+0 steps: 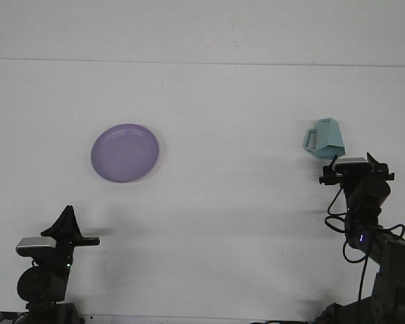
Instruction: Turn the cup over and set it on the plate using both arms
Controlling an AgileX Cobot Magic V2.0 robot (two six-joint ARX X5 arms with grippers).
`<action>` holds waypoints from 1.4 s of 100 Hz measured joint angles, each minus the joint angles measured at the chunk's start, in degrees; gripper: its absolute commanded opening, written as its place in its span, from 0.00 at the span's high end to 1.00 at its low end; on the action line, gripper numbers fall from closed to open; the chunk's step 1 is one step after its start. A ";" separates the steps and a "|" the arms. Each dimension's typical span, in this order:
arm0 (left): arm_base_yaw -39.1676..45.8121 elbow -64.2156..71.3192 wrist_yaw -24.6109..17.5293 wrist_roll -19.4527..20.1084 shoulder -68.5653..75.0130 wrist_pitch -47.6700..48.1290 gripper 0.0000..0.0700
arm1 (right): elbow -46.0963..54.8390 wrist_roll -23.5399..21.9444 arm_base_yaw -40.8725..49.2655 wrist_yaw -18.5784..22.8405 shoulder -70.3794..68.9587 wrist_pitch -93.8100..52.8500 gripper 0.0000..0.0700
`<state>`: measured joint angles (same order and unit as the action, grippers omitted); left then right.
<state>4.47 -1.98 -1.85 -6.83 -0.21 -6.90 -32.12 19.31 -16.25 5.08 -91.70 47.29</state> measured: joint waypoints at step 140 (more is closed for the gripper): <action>0.00 0.00 0.00 0.00 0.00 0.04 0.98 | -21.64 0.44 -0.72 9.75 -21.40 -1.95 1.00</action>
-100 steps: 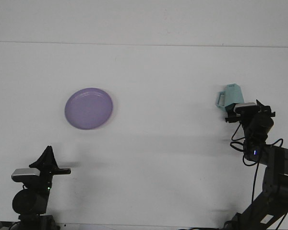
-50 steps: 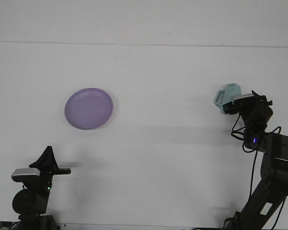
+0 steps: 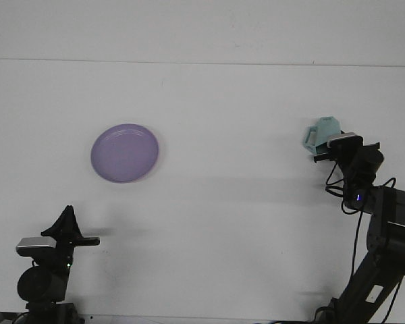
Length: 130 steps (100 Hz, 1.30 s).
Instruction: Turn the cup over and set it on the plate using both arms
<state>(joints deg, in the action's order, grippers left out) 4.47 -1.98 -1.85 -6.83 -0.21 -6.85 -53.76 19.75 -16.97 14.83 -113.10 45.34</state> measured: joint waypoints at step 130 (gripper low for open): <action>0.00 0.00 0.00 -0.92 0.00 0.00 0.98 | -18.97 -23.15 41.66 -2.84 32.57 -102.68 1.00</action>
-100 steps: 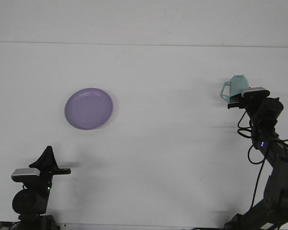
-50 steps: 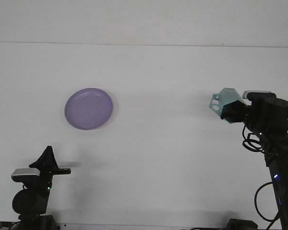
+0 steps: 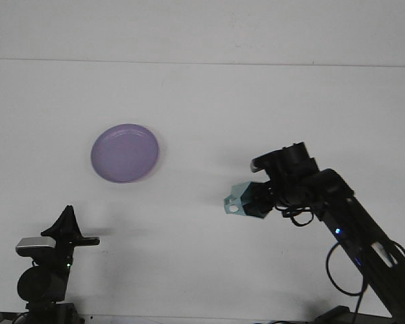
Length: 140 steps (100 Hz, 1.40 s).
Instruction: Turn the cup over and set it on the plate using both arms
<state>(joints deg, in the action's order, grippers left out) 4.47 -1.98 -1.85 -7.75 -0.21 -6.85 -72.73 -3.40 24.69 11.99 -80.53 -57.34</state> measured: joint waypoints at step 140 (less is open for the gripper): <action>0.00 -0.02 0.00 -8.85 0.00 -1.70 0.98 | -13.40 5.31 -4.11 -2.86 3.37 -0.15 0.42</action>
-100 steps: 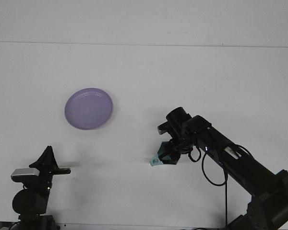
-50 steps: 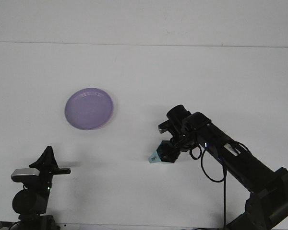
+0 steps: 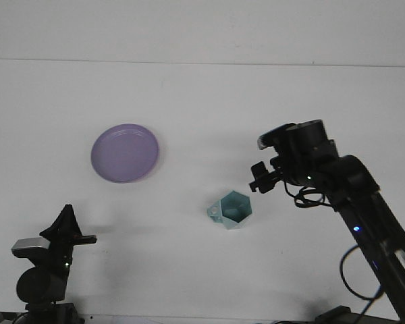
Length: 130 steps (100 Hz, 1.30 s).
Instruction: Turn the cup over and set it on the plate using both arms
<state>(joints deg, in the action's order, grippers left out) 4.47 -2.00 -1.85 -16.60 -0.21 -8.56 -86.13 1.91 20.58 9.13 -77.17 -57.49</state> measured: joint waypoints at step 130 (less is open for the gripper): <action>-11.10 -45.44 -25.16 5.68 -43.76 25.90 0.98 | 57.68 -2.08 -12.76 -4.66 51.84 43.08 0.48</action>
<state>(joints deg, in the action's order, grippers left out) -6.63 -47.44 -27.00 -10.92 -43.97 17.34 -28.45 -0.16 7.81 4.47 -25.32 -14.41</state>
